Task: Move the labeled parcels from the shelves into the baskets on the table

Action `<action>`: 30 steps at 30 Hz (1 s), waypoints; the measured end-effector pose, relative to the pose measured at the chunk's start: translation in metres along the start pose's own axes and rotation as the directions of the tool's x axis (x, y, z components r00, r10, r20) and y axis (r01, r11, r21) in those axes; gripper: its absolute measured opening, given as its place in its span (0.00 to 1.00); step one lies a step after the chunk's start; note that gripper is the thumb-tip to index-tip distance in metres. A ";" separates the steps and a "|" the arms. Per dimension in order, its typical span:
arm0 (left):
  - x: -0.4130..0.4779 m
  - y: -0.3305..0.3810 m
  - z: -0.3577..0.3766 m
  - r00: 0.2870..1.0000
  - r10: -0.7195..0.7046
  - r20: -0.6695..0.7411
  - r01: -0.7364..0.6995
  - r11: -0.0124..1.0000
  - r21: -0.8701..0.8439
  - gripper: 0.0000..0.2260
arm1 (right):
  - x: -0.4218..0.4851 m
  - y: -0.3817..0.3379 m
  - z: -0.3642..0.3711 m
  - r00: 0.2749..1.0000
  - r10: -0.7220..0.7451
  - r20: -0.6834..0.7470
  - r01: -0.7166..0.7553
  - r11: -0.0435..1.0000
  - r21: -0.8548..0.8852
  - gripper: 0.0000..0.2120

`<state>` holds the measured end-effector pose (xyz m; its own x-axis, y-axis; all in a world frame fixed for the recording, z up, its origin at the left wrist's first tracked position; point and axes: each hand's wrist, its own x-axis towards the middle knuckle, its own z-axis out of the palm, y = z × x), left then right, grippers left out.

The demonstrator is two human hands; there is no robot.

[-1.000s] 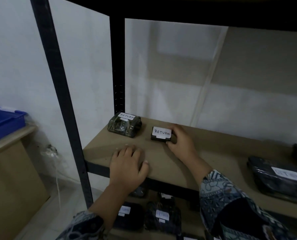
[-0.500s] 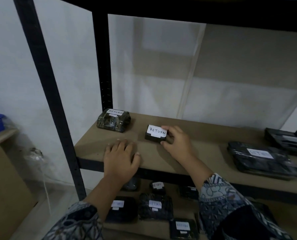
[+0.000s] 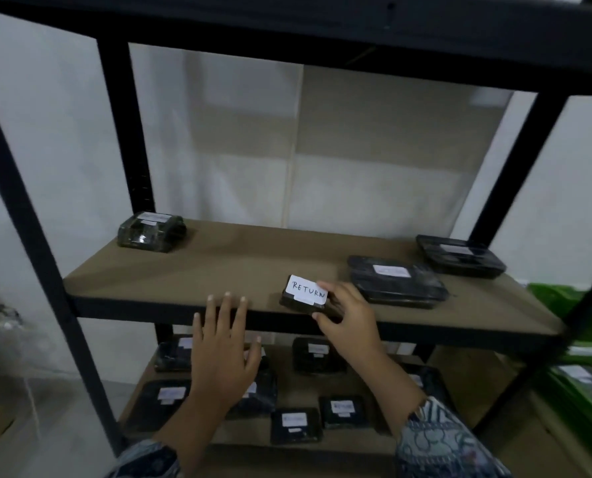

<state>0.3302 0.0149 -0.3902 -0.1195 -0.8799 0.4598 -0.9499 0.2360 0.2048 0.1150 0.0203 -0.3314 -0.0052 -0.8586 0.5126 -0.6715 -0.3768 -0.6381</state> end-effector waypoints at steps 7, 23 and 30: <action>-0.054 0.120 0.026 0.982 0.101 0.158 -0.103 0.995 0.004 0.31 | -0.079 0.046 -0.099 0.996 0.078 -0.038 -0.080 0.995 -0.058 0.25; -0.101 0.387 0.079 0.844 0.484 0.232 -0.403 0.857 -0.322 0.27 | -0.225 0.181 -0.306 0.906 0.334 -0.259 -0.396 0.886 -0.242 0.22; -0.093 0.476 0.124 0.762 0.606 0.228 -0.470 0.761 -0.448 0.28 | -0.243 0.239 -0.355 0.838 0.435 -0.331 -0.522 0.817 -0.247 0.20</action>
<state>-0.1465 0.1576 -0.4421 -0.7322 -0.6220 0.2775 -0.5369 0.7778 0.3268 -0.3076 0.2620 -0.4046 -0.5416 -0.7679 0.3421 -0.7286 0.2257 -0.6467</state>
